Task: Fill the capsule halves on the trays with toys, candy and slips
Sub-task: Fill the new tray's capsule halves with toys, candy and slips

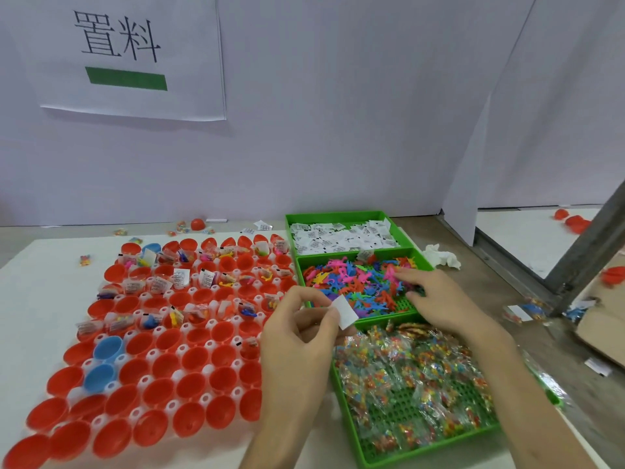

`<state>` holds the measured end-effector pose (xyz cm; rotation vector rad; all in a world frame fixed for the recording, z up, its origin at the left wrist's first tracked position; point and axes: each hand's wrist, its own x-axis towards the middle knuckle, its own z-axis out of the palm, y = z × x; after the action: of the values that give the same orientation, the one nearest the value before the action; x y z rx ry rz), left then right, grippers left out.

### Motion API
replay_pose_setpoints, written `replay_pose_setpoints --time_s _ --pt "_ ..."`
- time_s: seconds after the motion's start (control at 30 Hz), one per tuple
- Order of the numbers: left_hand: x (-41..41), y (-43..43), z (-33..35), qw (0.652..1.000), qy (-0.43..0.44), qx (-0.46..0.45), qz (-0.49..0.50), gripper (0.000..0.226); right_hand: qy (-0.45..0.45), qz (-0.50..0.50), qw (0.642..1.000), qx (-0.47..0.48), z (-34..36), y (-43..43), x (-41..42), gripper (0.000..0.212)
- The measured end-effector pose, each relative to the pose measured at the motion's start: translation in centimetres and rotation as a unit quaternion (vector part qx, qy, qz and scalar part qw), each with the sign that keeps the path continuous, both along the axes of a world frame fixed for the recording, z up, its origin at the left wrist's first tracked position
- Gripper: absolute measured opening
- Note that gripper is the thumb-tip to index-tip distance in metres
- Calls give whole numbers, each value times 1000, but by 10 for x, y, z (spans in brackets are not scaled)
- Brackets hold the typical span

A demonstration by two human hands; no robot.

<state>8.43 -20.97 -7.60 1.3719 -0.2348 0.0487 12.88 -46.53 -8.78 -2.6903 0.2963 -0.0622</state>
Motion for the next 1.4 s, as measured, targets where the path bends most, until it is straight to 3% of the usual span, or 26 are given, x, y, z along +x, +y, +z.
replay_pose_setpoints --time_s 0.13,0.37,0.63,0.83,1.1,1.27,1.4 --pt "-1 -1 0 1000 -5 16 -3 17 -20 35 999 17 -1 0 0 48" --pt "0 -2 -1 999 -11 33 -7 31 30 50 997 -60 -1 7 4 44" --pt "2 -1 -6 999 -7 54 6 24 -75 12 996 39 5 13 1 33" --pt "5 0 -6 999 -9 49 16 26 -224 -58 969 83 13 9 -5 24" --pt "4 -2 -7 998 -5 67 14 32 -36 11 999 16 3 12 -5 27" --pt "8 -2 -11 996 -4 84 26 34 -20 10 1000 10 2 13 -1 27" --pt "10 -1 -8 997 2 66 27 36 -63 -3 997 46 2 13 -2 29"
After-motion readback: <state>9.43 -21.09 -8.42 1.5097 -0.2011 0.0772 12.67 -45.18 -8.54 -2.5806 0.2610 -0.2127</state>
